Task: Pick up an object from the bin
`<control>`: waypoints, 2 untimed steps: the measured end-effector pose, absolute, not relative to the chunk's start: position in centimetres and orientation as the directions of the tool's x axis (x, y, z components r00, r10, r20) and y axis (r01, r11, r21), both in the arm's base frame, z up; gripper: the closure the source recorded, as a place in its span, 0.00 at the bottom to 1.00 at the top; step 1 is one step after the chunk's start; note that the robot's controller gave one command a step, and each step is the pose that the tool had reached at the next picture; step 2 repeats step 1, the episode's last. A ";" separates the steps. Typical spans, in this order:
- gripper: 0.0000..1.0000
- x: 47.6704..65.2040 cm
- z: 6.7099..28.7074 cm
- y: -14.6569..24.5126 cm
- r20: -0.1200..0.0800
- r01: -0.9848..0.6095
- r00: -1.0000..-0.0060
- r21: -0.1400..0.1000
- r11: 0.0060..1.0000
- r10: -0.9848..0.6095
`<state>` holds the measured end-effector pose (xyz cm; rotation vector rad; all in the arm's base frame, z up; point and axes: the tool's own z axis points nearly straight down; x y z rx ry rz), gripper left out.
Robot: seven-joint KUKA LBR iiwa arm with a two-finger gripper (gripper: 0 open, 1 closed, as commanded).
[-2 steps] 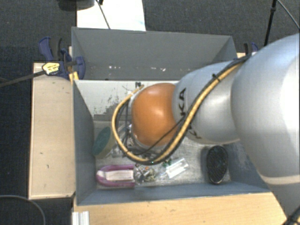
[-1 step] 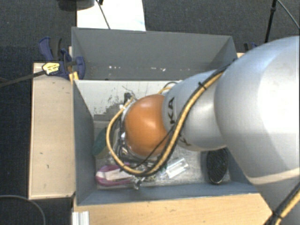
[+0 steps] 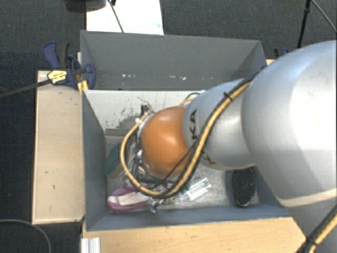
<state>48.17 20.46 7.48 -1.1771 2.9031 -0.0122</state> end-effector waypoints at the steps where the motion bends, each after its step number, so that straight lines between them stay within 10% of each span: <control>1: 1.00 48.7 29.0 18.9 -0.008 -0.887 -0.461 -0.006 0.461 -0.887; 2: 1.00 48.7 29.0 18.9 -0.008 -0.887 -0.461 -0.006 0.461 -0.887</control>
Offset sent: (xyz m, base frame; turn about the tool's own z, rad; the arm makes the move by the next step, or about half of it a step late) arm 0.0035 -0.0161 0.2109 -0.3221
